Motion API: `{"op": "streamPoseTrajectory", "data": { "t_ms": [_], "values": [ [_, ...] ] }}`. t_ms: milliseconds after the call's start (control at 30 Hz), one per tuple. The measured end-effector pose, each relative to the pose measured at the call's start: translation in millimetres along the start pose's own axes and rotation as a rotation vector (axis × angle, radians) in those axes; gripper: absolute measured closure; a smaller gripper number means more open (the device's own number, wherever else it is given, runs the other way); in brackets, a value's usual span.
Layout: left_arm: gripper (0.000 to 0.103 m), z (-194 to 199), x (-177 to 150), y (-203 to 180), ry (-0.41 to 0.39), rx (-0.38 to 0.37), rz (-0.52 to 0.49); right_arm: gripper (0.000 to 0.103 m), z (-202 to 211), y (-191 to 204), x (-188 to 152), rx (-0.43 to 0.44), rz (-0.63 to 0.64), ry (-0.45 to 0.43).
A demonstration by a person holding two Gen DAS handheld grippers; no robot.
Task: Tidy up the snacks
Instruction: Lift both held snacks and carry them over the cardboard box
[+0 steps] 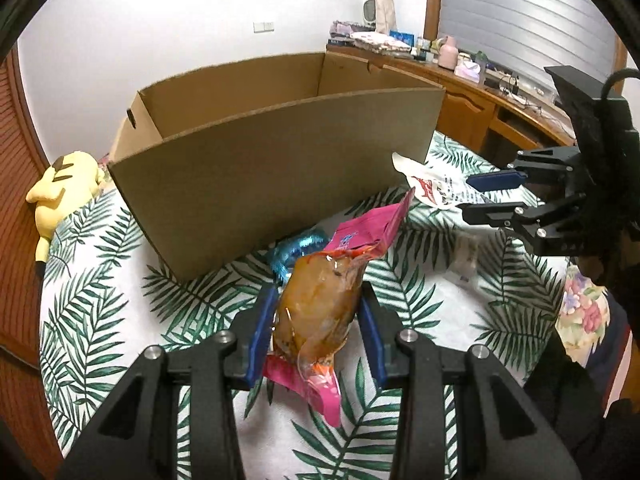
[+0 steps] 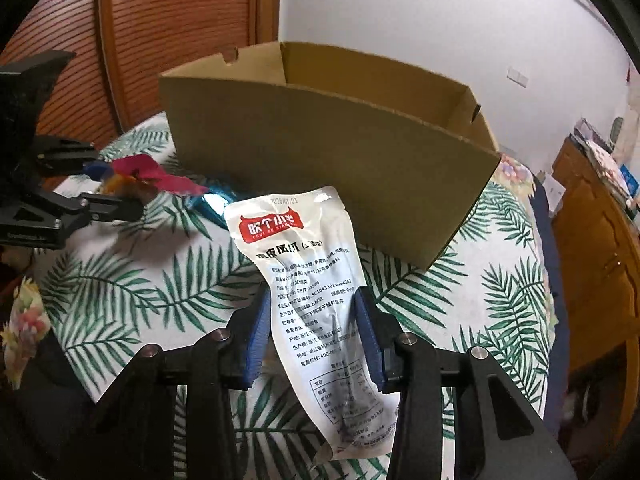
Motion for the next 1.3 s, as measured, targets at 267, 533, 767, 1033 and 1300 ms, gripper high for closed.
{"op": "streamPoseTrajectory", "data": {
  "t_ms": [267, 533, 767, 1033, 1300],
  "values": [
    [0.064, 21.0, 18.2, 2.2, -0.087, 0.041, 0.023, 0.062, 20.9, 4.8, 12.0, -0.010, 0.011, -0.054],
    [0.064, 34.0, 44.4, 7.7, -0.147, 0.083, 0.032, 0.061, 40.7, 4.0, 28.1, -0.015, 0.017, -0.108],
    [0.064, 39.0, 63.5, 8.5, -0.181, 0.098, 0.031, 0.061, 53.3, 4.5, 47.5, -0.025, 0.039, -0.151],
    [0.064, 45.6, 89.2, 16.6, -0.231, 0.116, 0.038, 0.061, 58.8, 3.4, 77.2, -0.050, 0.059, -0.192],
    [0.064, 39.7, 122.1, 39.4, -0.270, 0.126, 0.056, 0.060, 55.7, -0.4, 112.5, -0.073, 0.083, -0.227]
  ]
}}
Point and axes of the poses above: each gripper's, at about its wrist camera, not at the fingertips, and z roughly against the way its jaws point, y to its left, x to its top, the point moved 4 cm from there along -z, roughly the way its jaws point, and after that the axes turned 3 degrees about -z, right-handed, at the moved point
